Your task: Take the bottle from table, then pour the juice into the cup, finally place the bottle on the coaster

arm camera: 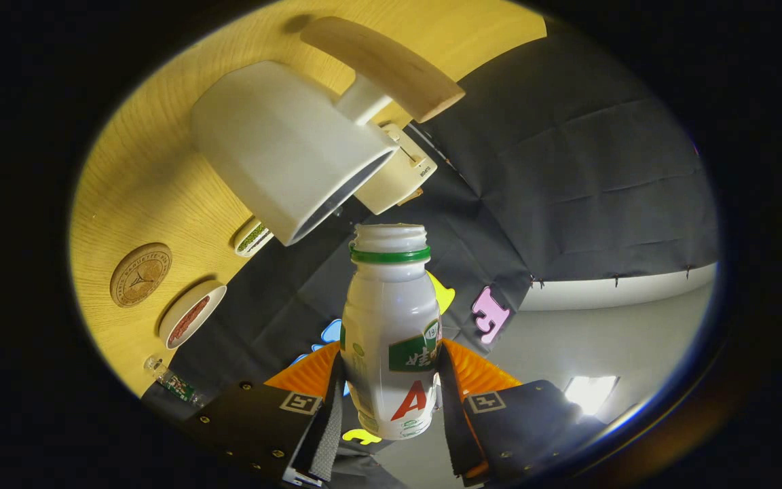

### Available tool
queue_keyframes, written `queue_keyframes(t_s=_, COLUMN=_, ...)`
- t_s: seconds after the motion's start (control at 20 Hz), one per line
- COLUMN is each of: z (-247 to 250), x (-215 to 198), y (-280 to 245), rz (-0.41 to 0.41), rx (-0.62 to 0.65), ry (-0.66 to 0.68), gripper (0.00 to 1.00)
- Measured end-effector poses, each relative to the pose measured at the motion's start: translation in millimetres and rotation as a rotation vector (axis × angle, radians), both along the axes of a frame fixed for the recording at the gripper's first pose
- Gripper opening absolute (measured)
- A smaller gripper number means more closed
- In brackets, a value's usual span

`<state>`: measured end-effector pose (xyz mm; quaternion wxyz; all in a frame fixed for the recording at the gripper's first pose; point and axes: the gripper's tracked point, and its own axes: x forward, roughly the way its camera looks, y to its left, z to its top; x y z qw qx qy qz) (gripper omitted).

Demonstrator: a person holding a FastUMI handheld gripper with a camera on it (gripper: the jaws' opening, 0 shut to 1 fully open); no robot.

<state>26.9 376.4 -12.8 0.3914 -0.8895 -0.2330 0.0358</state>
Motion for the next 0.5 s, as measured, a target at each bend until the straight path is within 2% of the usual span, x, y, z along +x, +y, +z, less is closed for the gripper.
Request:
queue_keyframes(t_s=0.3, z=-3, x=0, y=-4, rz=-0.014, rx=0.017, ry=0.018, gripper=0.63)
queue_keyframes(t_s=0.5, z=-12, x=5, y=-19, rz=-0.069, rx=0.159, ry=0.135, gripper=0.63)
